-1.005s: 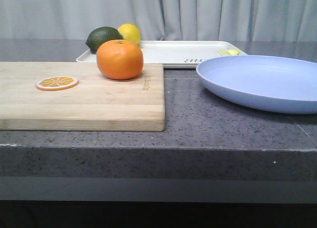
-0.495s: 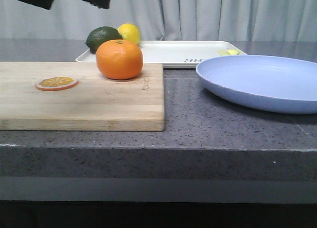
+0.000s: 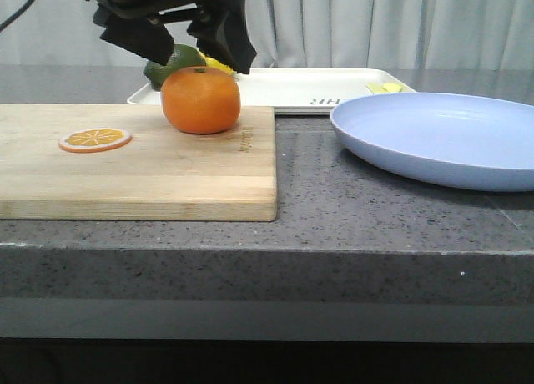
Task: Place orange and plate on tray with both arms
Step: 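Lower the left gripper over the orange on the board and grasp it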
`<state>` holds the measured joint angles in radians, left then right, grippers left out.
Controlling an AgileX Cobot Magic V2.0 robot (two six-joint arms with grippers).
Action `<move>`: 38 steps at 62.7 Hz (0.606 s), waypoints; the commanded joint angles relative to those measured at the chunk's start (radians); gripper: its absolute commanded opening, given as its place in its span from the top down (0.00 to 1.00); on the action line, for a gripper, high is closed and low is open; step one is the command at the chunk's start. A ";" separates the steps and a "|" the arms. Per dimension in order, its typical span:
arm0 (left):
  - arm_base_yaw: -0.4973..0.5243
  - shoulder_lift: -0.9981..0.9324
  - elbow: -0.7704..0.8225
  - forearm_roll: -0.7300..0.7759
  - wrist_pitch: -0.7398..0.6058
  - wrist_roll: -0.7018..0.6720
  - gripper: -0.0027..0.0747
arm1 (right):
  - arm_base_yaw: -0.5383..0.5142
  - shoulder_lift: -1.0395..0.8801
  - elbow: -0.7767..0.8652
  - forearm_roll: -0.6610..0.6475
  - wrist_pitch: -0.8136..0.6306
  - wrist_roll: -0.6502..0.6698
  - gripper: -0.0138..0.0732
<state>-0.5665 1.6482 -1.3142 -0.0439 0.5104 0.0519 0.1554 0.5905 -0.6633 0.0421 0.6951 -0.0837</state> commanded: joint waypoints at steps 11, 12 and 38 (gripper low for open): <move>-0.007 0.041 -0.055 0.000 -0.046 -0.002 0.14 | 0.002 0.008 -0.024 0.001 -0.058 -0.012 0.10; -0.007 0.044 -0.055 0.000 -0.043 -0.002 0.14 | 0.002 0.008 -0.024 0.001 -0.058 -0.012 0.10; -0.007 0.053 -0.055 0.000 -0.020 -0.002 0.34 | 0.002 0.008 -0.024 0.001 -0.058 -0.012 0.10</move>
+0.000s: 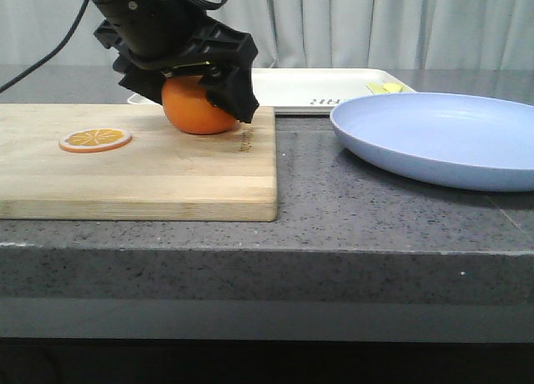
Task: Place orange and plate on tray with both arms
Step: 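Lower the left gripper over the orange on the board and grasp it, then carry the orange with the left gripper onto the blue plate and release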
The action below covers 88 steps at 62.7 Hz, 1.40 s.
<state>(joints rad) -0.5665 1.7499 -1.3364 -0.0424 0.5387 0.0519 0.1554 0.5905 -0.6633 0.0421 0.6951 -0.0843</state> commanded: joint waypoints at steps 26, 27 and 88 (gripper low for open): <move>-0.097 -0.046 -0.145 -0.002 -0.040 -0.002 0.42 | 0.002 0.006 -0.024 0.001 -0.059 -0.006 0.10; -0.111 -0.044 -0.154 -0.002 -0.041 -0.001 0.42 | 0.002 0.006 -0.024 0.001 -0.059 -0.003 0.10; -0.353 0.357 -0.627 0.001 -0.052 -0.001 0.17 | -0.002 -0.086 -0.032 -0.026 -0.033 0.012 0.10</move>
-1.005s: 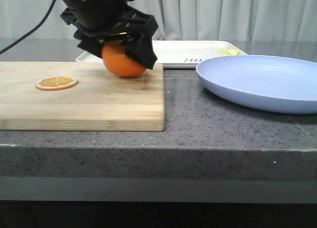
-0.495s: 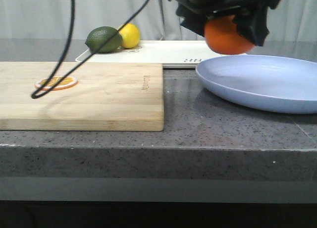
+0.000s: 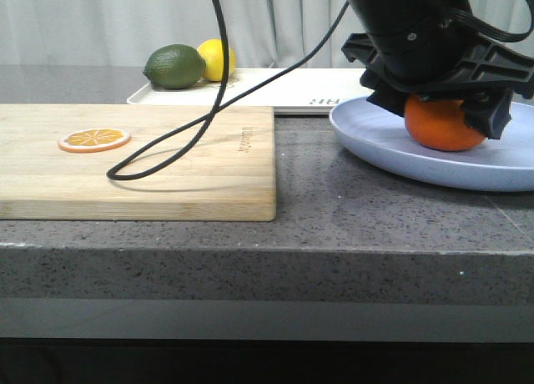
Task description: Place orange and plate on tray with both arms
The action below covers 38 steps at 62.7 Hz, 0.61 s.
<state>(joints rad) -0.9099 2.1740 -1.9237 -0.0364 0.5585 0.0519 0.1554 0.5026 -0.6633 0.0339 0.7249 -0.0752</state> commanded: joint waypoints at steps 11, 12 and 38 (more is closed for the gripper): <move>-0.012 -0.076 -0.040 -0.016 -0.041 -0.001 0.16 | -0.002 0.002 -0.032 -0.018 -0.066 0.003 0.10; -0.012 -0.082 -0.040 -0.017 -0.038 -0.001 0.16 | -0.002 0.002 -0.032 -0.018 -0.066 0.003 0.10; 0.009 -0.346 0.020 -0.018 0.113 -0.008 0.16 | -0.002 0.002 -0.031 -0.018 -0.067 0.003 0.10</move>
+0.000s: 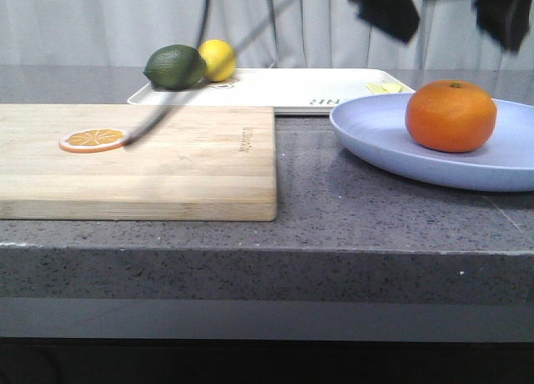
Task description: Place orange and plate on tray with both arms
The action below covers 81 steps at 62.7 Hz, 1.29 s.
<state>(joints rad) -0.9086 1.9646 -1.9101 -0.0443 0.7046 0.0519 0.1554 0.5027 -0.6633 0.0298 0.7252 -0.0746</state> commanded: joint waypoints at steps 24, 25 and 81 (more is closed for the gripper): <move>0.164 -0.545 0.441 -0.001 -0.078 -0.008 0.16 | -0.002 0.002 -0.028 -0.014 -0.067 0.003 0.10; 0.176 -0.568 0.466 -0.001 -0.079 -0.008 0.16 | -0.002 0.002 -0.028 -0.014 -0.067 0.003 0.10; 0.433 -1.344 1.126 0.026 -0.087 -0.008 0.16 | -0.002 0.102 -0.054 0.007 -0.007 0.182 0.10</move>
<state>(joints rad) -0.4770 0.6255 -0.7608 -0.0159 0.6838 0.0519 0.1554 0.5548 -0.6657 0.0374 0.7743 0.0560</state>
